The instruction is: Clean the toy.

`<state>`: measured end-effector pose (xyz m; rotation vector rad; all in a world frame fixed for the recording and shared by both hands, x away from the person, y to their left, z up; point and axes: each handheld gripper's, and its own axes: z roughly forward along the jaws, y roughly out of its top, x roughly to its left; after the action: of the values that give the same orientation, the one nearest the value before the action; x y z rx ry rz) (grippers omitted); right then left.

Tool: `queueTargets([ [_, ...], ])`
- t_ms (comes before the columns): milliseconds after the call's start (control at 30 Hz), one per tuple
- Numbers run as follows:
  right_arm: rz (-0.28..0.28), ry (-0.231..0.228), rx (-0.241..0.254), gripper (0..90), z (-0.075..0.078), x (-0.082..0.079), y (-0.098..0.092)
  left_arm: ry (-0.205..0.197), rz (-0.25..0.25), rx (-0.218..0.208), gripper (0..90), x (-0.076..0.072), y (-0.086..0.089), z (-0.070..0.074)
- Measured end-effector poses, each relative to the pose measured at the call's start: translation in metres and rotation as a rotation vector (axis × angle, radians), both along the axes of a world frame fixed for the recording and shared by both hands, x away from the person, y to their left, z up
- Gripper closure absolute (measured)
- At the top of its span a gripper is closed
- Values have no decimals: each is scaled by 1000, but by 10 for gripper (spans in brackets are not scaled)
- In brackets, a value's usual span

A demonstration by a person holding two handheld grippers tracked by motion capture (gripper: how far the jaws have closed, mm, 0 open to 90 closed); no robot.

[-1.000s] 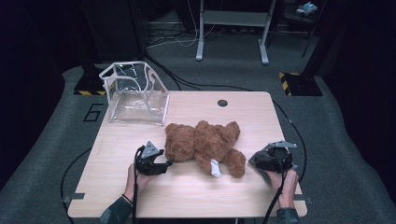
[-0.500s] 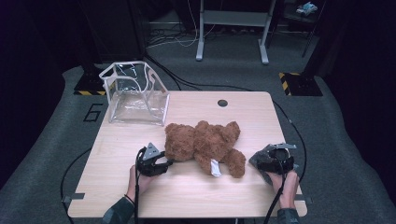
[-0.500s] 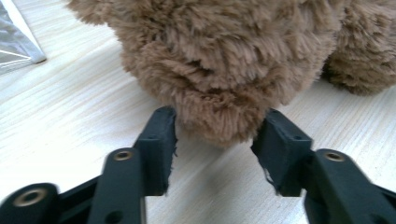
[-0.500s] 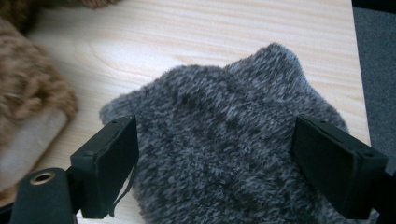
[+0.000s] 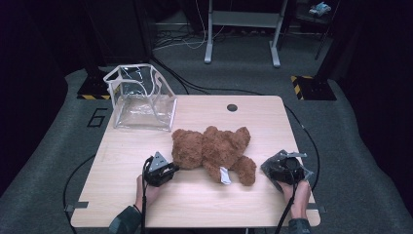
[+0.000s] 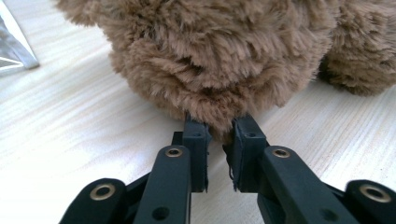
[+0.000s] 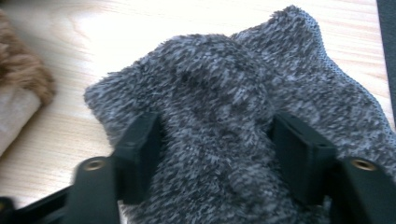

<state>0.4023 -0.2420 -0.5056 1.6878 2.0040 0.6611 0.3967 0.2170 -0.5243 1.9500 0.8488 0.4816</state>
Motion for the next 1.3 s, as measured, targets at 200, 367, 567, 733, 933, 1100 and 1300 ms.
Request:
queueTargets([
  [200,10,-12,3,595,1,-1,0,-6,1,12,822,0,-1,0],
  [367,-6,-23,2,710,1,-3,3,-10,9,0,825,1,-1,-1],
  [567,6,-45,34,762,8,-4,1,-2,6,-5,825,1,0,0],
  [733,23,-72,67,766,25,-6,5,1,12,-15,825,1,0,-1],
  [933,91,-136,91,765,55,-7,17,2,10,-12,822,1,0,-1],
  [1100,168,-174,94,765,82,-5,39,1,11,-6,822,2,-1,-1],
  [1300,247,-204,111,765,106,3,65,10,9,-2,821,1,-1,-1],
])
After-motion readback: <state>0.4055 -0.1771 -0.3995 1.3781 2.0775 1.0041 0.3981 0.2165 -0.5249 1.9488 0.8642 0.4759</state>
